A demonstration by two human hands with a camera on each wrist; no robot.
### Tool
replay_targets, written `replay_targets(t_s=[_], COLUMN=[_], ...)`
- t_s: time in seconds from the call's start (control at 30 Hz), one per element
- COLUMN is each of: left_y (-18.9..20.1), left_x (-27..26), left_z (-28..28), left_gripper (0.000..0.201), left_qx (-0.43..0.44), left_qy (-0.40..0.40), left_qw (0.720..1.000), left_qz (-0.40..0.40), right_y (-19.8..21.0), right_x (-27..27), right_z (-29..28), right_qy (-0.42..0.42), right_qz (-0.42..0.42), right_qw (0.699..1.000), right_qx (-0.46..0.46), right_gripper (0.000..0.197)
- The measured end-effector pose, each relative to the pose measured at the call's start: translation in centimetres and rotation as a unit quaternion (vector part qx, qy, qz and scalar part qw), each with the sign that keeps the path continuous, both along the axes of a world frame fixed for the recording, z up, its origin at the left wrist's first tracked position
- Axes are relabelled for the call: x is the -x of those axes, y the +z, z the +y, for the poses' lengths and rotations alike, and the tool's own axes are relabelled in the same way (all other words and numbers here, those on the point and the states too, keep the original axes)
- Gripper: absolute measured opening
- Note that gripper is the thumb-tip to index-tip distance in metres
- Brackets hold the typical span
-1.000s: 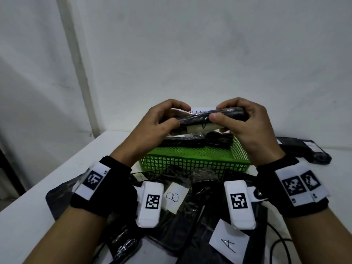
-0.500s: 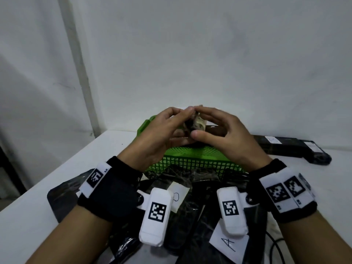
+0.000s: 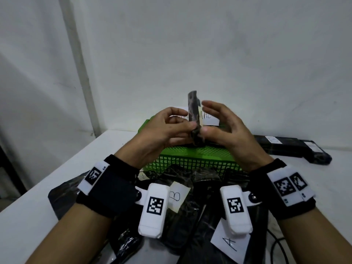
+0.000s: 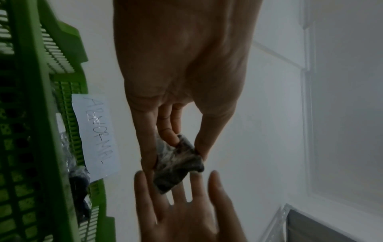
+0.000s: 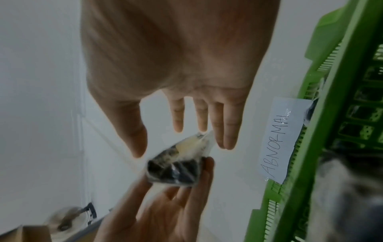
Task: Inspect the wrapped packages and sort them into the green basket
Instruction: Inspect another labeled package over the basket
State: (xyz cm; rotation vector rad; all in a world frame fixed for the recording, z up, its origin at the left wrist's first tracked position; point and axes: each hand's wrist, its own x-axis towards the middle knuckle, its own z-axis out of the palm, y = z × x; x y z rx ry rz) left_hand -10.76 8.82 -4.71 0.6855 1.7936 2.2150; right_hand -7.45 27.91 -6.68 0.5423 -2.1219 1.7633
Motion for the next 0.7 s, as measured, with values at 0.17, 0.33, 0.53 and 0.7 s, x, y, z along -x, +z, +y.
replay_targets(t_s=[0.17, 0.33, 0.53, 0.7], left_y=[-0.6, -1.1, -1.4, -0.9], left_x=[-0.2, -0.6, -0.4, 0.6], left_z=[0.1, 0.6, 0.7, -0.2], left_gripper=[0.047, 0.042, 0.028, 0.033], left_qx=[0.145, 0.202, 0.199, 0.202], left_qy=[-0.009, -0.060, -0.019, 0.036], left_qw=[0.981, 0.964, 0.965, 0.948], left_qz=[0.128, 0.161, 0.173, 0.242], right_y=[0.8, 1.0, 0.9, 1.4], right_x=[-0.2, -0.4, -0.5, -0.7], right_z=[0.9, 0.8, 0.5, 0.0], right_qy=[-0.062, -0.061, -0.071, -0.061], right_qz=[-0.057, -0.027, 0.000, -0.002], right_qw=[0.993, 0.997, 0.996, 0.998], right_qx=[0.086, 0.028, 0.046, 0.015], right_gripper=[0.077, 0.020, 0.017, 0.034])
